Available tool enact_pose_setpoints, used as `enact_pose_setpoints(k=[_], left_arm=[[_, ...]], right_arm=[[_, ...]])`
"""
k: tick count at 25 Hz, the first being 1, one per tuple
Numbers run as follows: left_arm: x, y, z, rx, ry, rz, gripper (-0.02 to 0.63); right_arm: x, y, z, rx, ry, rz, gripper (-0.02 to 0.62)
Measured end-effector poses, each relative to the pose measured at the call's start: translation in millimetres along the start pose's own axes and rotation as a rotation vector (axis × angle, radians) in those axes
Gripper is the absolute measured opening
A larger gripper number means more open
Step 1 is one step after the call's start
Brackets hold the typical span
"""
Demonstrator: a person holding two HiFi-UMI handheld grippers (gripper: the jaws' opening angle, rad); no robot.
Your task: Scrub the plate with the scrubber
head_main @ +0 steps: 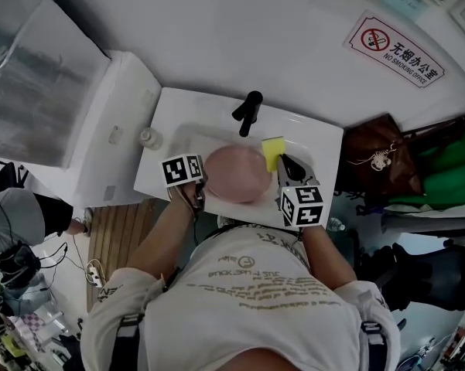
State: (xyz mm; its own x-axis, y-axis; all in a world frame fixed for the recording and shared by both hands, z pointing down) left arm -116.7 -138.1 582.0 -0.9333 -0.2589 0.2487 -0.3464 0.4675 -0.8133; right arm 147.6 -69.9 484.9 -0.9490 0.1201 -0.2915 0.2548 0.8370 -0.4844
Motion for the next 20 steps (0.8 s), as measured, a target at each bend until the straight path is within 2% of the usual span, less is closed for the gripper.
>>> enact_pose_setpoints(k=[4,7,16,20], left_arm=[[-21.2,24.2,36.9,-0.173,-0.171,-0.011,0.023],[-38.9,42.6,62.4,-0.298,-0.256,-0.038,0.021],[-92.7,128.4,122.0,-0.644,-0.386,-0.114,0.021],[-110.4,162.6,134.9,-0.753,-0.458,-0.141,0.021]], right_arm=[[5.9,4.1,24.6,-0.089,-0.005,-0.015,0.035],[12.5,9.4,46.8,-0.166,-0.004,-0.022,0.035],[46.9,40.8,107.4,-0.395,-0.006,-0.024,0.035],[60.7,54.5,121.3,-0.471,0.009,-0.040,0.035]])
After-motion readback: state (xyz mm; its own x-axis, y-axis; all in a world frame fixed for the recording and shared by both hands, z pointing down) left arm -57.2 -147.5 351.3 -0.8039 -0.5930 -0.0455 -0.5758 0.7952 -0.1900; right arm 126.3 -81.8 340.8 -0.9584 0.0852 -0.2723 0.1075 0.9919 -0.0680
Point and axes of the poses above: the fingertips, and each gripper's own axes: y backward along the fingers, x to its left, z out of its top, the point moved 3 cm from there along y, backward along the fingers, and after that the axes turned 10 degrees about -y, right-handed, at the moved point
